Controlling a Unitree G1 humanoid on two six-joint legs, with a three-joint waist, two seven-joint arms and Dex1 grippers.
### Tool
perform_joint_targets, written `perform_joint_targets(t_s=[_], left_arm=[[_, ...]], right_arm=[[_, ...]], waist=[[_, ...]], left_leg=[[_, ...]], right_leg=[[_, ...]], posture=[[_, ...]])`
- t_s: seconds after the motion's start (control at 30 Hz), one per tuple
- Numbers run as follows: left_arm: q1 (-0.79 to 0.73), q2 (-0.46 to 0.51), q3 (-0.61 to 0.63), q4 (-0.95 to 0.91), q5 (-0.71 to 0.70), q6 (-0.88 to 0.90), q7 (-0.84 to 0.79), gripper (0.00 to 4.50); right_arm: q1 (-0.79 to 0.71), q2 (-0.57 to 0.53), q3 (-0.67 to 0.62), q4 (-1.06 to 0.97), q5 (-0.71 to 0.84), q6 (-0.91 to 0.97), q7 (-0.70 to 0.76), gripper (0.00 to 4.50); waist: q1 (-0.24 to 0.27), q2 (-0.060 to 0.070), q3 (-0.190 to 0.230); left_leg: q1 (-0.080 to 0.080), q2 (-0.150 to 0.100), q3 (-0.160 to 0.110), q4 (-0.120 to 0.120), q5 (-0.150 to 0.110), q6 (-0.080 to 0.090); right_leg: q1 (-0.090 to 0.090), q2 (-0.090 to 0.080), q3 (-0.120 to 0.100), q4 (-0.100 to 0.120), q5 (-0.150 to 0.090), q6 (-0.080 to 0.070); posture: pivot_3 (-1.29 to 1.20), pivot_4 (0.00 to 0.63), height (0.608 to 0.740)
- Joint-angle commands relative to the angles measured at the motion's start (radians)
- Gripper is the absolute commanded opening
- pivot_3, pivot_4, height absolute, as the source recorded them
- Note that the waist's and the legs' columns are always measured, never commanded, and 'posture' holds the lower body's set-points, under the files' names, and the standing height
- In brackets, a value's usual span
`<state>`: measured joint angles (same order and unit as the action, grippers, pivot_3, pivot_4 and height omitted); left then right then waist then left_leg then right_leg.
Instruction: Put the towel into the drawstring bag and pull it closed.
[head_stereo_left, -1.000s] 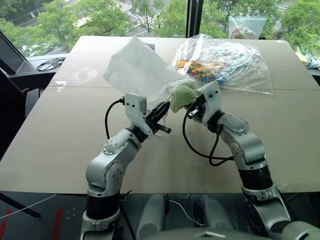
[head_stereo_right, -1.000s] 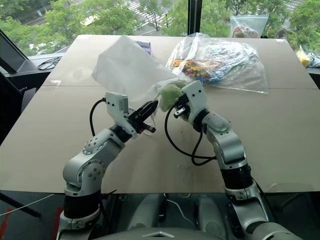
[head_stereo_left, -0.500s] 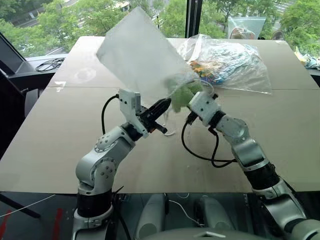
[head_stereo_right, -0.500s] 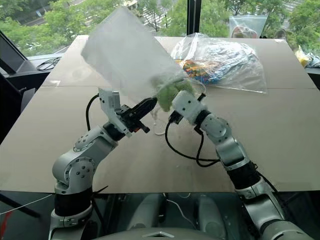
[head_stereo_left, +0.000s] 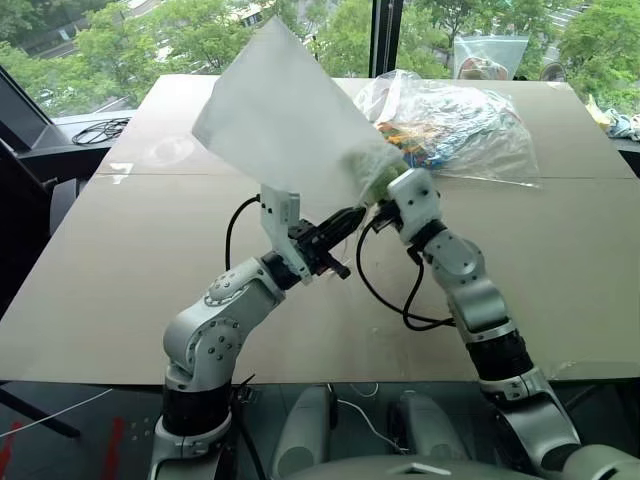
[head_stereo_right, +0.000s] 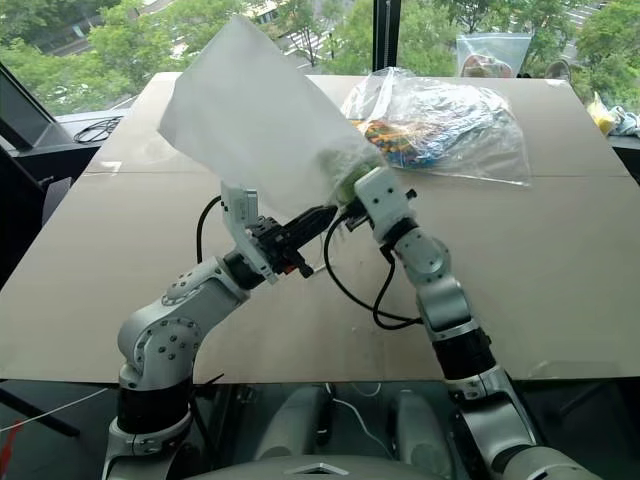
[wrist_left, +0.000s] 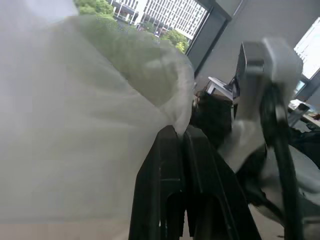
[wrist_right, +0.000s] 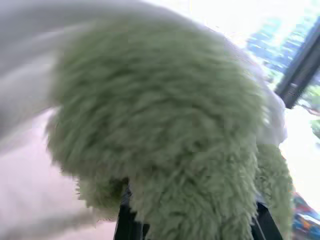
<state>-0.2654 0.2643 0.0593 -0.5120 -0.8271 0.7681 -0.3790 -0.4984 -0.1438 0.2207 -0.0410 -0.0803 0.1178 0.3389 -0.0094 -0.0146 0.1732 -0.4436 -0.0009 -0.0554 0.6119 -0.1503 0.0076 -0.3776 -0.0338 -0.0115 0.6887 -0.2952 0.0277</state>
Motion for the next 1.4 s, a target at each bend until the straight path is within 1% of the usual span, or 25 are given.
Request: perform_joint_targets(t_s=[0.03,0.13,0.27,0.37,0.47,0.53,0.7,0.87,0.93,1.0,1.1,1.13,1.23,1.4], left_arm=[[0.001,0.012,-0.018,-0.064,-0.051,0.016,-0.022,0.00],[0.003,0.021,-0.018,-0.068,-0.069,0.024,-0.019,0.00],[0.010,0.028,-0.021,-0.074,-0.097,0.038,-0.016,0.00],[0.014,0.027,-0.027,-0.079,-0.111,0.039,-0.008,0.00],[0.017,0.025,-0.035,-0.085,-0.121,0.040,-0.002,0.00],[0.018,0.028,-0.037,-0.084,-0.124,0.038,-0.001,0.00],[0.014,0.042,-0.041,-0.079,-0.121,0.033,-0.014,0.00],[0.016,0.048,-0.043,-0.078,-0.119,0.028,-0.019,0.00],[0.018,0.051,-0.043,-0.078,-0.114,0.025,-0.020,0.00],[0.019,0.056,-0.045,-0.076,-0.103,0.020,-0.023,0.00],[0.028,0.074,-0.062,-0.056,-0.050,-0.003,-0.037,0.00],[0.032,0.080,-0.068,-0.047,-0.031,-0.012,-0.043,0.00],[0.030,0.089,-0.084,-0.021,0.034,-0.049,-0.045,0.00],[0.014,0.111,-0.130,0.041,0.210,-0.158,-0.057,0.00]], right_arm=[[0.027,-0.111,0.157,-0.013,-0.139,-0.192,0.102,0.13],[0.032,-0.083,0.118,-0.026,-0.054,-0.204,0.098,0.13],[0.053,0.062,0.023,-0.130,0.218,0.028,0.113,0.13],[0.063,0.117,-0.040,-0.170,0.338,0.176,0.099,0.13],[0.057,0.169,-0.139,-0.190,0.469,0.315,0.036,0.13],[0.047,0.188,-0.191,-0.201,0.549,0.395,0.013,0.13],[0.031,0.217,-0.319,-0.214,0.770,0.609,-0.064,0.13],[0.005,0.248,-0.431,-0.192,0.967,0.751,-0.173,0.13],[-0.028,0.292,-0.517,-0.153,1.135,0.802,-0.293,0.13],[-0.059,0.325,-0.581,-0.117,1.269,0.818,-0.399,0.13],[-0.109,0.365,-0.654,-0.047,1.457,0.752,-0.604,0.13],[-0.119,0.368,-0.662,-0.031,1.513,0.733,-0.661,0.13],[-0.135,0.356,-0.636,-0.021,1.627,0.703,-0.764,0.13],[-0.135,0.370,-0.579,-0.036,1.760,0.624,-0.932,0.13]], waist=[[-0.002,0.000,0.000],[-0.005,0.000,0.001],[-0.006,-0.001,0.002],[0.000,-0.001,0.002],[0.001,-0.001,0.002],[0.001,-0.001,0.002],[-0.003,-0.001,0.002],[-0.003,-0.001,0.002],[-0.005,-0.001,0.002],[-0.005,-0.001,0.002],[-0.004,-0.001,0.002],[-0.004,-0.001,0.002],[-0.007,-0.001,0.003],[-0.009,0.000,0.004]], left_leg=[[0.000,0.000,0.002,0.000,0.000,0.000],[0.001,0.001,0.004,0.000,0.000,0.000],[0.002,0.005,0.005,0.000,0.000,0.000],[0.004,0.006,0.005,-0.001,0.000,0.000],[0.006,0.006,0.007,-0.001,0.000,0.000],[0.006,0.006,0.008,-0.001,0.000,0.000],[0.007,0.006,0.009,-0.002,0.000,0.000],[0.007,0.007,0.011,-0.006,0.000,0.000],[0.007,0.007,0.012,-0.006,0.000,0.000],[0.007,0.007,0.015,-0.006,0.000,0.000],[0.007,0.007,0.017,-0.006,-0.001,0.001],[0.007,0.007,0.017,-0.006,-0.001,0.001],[0.007,0.007,0.020,-0.006,-0.001,0.002],[0.007,0.008,0.022,-0.007,-0.002,0.003]], right_leg=[[0.000,0.001,0.001,-0.001,0.000,0.000],[0.000,0.001,0.003,0.000,0.000,0.000],[-0.001,0.001,0.004,0.000,0.001,-0.002],[0.000,0.002,0.004,0.001,0.001,-0.002],[0.002,0.000,0.005,0.001,0.001,-0.003],[0.002,0.000,0.007,0.001,0.001,-0.006],[0.001,0.000,0.007,0.001,0.001,-0.006],[-0.001,0.000,0.009,0.001,0.001,-0.005],[-0.001,0.000,0.010,0.000,0.001,-0.005],[-0.002,0.000,0.012,0.000,0.001,-0.005],[-0.002,0.000,0.013,0.000,0.001,-0.005],[-0.002,0.000,0.013,0.000,0.001,-0.005],[-0.002,0.000,0.016,-0.001,0.001,-0.005],[-0.003,0.003,0.018,-0.001,0.001,-0.005]], posture=[[0.00,0.150,0.740],[0.00,0.150,0.740],[0.00,0.150,0.740],[0.00,0.150,0.740],[0.00,0.150,0.740],[0.00,0.150,0.740],[0.00,0.150,0.740],[0.00,0.150,0.740],[0.00,0.150,0.740],[0.00,0.150,0.740],[0.00,0.150,0.740],[0.00,0.150,0.740],[0.00,0.150,0.740],[0.00,0.150,0.740]])
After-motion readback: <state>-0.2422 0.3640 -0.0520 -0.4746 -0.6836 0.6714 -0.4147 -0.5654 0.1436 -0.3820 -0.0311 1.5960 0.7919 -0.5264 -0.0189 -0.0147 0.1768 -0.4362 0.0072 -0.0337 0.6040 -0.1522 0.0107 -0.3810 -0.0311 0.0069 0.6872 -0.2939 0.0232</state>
